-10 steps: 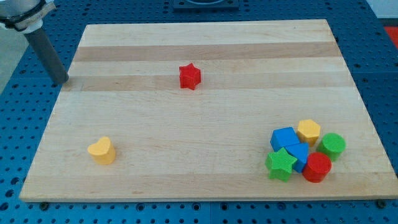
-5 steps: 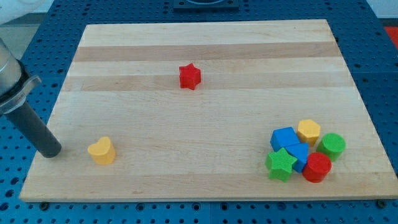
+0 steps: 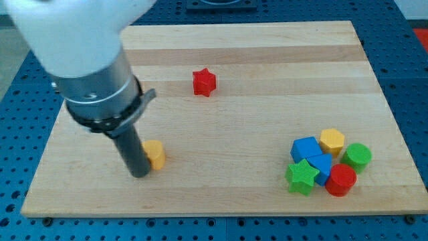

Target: Push the yellow heart into the red star

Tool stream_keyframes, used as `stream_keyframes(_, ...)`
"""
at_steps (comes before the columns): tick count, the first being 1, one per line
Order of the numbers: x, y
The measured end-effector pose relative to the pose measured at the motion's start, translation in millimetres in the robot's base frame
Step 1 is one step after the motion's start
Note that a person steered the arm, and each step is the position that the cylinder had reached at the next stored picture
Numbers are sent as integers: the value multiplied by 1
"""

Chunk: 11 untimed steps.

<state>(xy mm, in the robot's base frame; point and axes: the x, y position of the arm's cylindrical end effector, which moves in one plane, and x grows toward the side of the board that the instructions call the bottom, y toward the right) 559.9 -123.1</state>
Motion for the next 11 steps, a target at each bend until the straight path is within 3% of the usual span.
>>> stream_keyframes(3, -22, 45)
stream_keyframes(6, -25, 6)
stream_keyframes(9, -77, 32)
stream_keyframes(11, -94, 17)
